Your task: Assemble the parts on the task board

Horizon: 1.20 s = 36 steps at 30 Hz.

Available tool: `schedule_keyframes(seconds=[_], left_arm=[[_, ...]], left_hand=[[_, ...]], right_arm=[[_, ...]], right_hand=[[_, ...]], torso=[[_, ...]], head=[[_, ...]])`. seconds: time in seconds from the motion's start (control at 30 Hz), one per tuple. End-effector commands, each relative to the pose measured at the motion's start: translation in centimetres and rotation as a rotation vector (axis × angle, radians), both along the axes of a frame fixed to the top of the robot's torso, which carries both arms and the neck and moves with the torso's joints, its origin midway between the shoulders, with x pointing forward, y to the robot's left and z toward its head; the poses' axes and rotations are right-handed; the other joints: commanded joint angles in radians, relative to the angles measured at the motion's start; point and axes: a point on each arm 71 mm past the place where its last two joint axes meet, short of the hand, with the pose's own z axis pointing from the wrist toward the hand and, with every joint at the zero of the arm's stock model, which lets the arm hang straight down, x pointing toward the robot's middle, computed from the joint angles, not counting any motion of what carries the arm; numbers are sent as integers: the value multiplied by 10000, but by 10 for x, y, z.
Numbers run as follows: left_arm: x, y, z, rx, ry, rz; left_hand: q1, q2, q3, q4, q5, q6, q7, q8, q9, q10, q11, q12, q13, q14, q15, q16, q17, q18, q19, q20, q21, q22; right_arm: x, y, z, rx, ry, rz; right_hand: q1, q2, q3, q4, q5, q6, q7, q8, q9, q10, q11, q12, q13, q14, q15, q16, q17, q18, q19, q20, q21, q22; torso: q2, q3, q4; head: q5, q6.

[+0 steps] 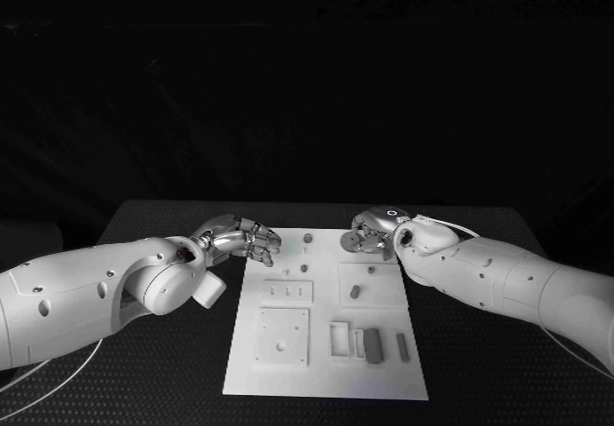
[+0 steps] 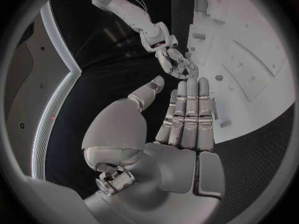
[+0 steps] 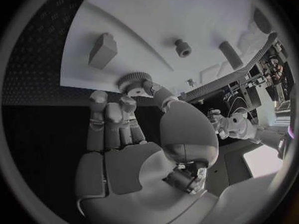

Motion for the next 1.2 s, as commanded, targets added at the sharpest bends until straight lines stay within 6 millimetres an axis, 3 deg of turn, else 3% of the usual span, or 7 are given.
schedule_keyframes(seconds=[0.03,0.4,0.93,1.2], left_arm=[[0,0,2,68,-193,-74],[2,3,3,136,-279,-3],[6,6,2,185,-340,143],[7,7,2,197,-340,161]], left_hand=[[-89,6,2,46,-40,-53,-8,-29,13,-24,10,-37,11,0,26,-49,18,-27,-26,-3,-59,11],[-86,1,2,43,-41,-49,-10,-29,17,-22,8,-40,21,5,26,-58,29,-27,-23,-3,-62,16],[-90,1,0,44,-41,-50,-9,-31,20,-23,9,-45,33,11,25,-70,43,-27,-20,-3,-67,22],[-92,1,-1,44,-41,-50,-9,-33,22,-23,9,-48,39,14,25,-77,50,-27,-19,-3,-70,25]], right_arm=[[-3,3,0,-274,115,226],[-7,13,25,-170,-808,496],[-31,68,33,-293,-1832,1739],[-34,94,31,-283,-1866,2022]], right_hand=[[-71,71,-30,-63,32,1873,60,66,41,56,-54,52,-29,111,-51,21,71,380,65,9,53,180],[-134,-72,-23,-55,38,1975,19,70,52,119,-97,62,-91,264,-97,38,176,380,132,-20,77,169],[-162,-322,38,16,39,2029,-2,35,52,170,-122,67,-161,386,-133,55,258,380,202,-64,84,153],[-166,-350,67,61,38,2044,-5,25,52,183,-126,69,-180,424,-140,56,286,380,225,-77,83,148]], torso=[[1,0,-5],[-8,-2,1],[6,-6,19],[14,-10,26]], head=[[-30,3],[-53,70],[-21,159],[-39,186]])
